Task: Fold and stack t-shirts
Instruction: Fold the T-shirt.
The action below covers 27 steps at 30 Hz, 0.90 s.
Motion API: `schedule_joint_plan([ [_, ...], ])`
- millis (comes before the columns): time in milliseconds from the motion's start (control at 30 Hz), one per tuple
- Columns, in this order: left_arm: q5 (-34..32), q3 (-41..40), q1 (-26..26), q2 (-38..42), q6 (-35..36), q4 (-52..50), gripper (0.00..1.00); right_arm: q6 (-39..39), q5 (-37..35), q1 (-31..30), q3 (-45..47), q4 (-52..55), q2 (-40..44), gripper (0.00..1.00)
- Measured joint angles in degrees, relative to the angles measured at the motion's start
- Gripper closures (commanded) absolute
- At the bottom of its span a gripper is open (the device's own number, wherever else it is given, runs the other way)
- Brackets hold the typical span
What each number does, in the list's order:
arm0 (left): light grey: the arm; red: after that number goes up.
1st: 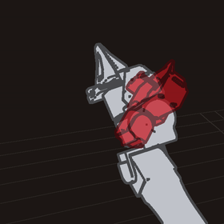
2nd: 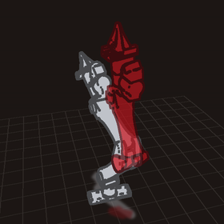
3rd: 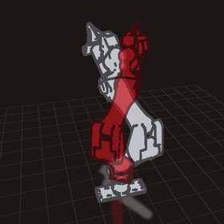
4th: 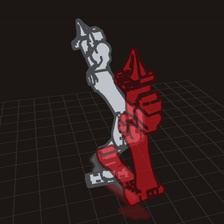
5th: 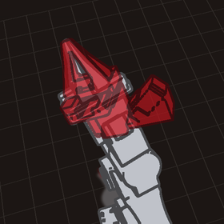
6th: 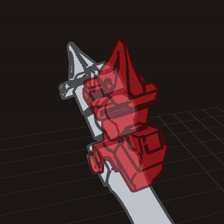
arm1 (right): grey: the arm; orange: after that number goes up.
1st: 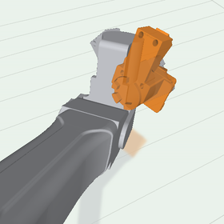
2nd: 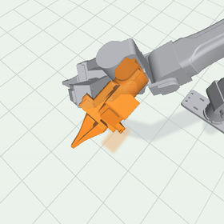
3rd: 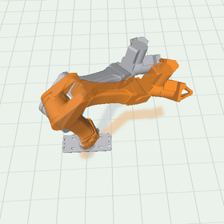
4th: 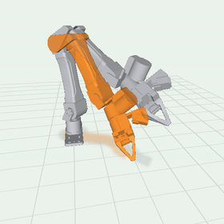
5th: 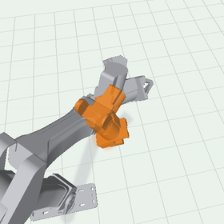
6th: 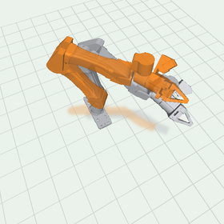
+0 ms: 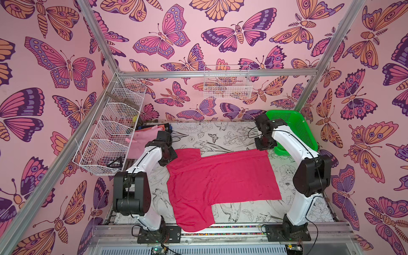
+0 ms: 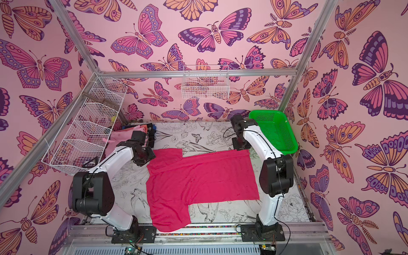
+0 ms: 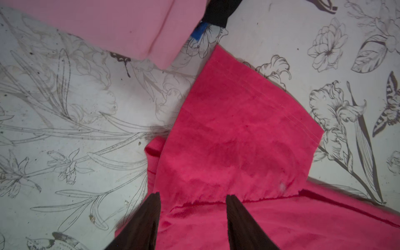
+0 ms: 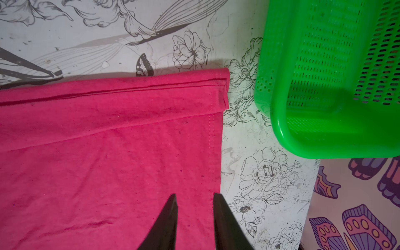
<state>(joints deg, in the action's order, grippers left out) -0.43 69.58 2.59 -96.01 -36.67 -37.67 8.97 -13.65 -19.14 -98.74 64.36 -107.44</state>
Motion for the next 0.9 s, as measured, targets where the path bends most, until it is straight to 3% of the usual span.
schedule_joint_plan([
  [267, -0.85, 7.08, -0.48, -11.98, 0.11, 0.79, 0.46, 0.02, 0.85, -0.13, 4.00, -1.79, 0.00, 0.68],
  [900, 1.11, 14.10, -3.82, -20.50, 0.44, 2.43, 0.47, 0.26, 1.77, -1.36, -0.57, -1.84, -0.74, 0.68],
])
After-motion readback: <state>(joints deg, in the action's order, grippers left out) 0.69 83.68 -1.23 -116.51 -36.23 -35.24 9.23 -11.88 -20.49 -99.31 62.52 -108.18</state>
